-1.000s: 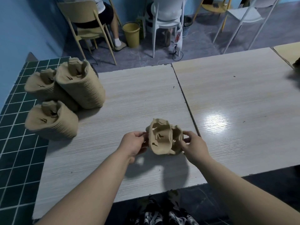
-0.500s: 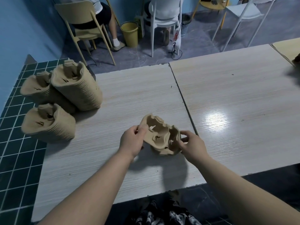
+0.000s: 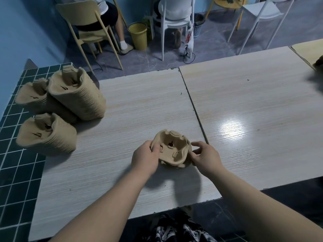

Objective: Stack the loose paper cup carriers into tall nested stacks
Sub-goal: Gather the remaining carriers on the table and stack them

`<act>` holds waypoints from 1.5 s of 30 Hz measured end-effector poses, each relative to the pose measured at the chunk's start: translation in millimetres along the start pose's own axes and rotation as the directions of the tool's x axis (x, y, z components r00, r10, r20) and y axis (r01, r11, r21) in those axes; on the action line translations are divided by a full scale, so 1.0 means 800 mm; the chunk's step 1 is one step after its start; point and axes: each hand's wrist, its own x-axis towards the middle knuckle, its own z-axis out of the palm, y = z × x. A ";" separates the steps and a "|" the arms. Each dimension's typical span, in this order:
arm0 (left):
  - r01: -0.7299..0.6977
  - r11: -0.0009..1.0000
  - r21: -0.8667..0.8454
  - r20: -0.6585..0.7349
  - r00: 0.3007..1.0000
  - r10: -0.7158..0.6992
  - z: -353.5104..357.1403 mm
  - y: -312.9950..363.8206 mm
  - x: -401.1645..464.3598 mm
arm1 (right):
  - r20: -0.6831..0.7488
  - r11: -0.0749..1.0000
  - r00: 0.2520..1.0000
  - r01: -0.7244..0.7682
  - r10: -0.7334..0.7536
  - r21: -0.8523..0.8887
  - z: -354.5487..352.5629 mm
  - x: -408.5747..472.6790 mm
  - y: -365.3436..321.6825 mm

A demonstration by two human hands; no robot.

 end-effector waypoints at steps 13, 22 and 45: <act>0.034 0.999 -0.038 0.038 0.999 -0.033 0.026 -0.003 -0.009 | 0.130 0.947 0.990 -0.095 0.057 0.307 -0.019 0.003 -0.009; 0.086 0.964 -0.251 -0.079 0.991 -0.109 -0.022 0.002 -0.018 | 0.156 0.984 0.977 0.131 -0.149 0.117 -0.011 0.011 -0.046; -0.254 0.952 -0.173 -0.479 0.866 0.144 -0.467 -0.115 0.087 | 0.127 0.791 0.781 0.610 -0.611 0.052 0.196 -0.002 -0.490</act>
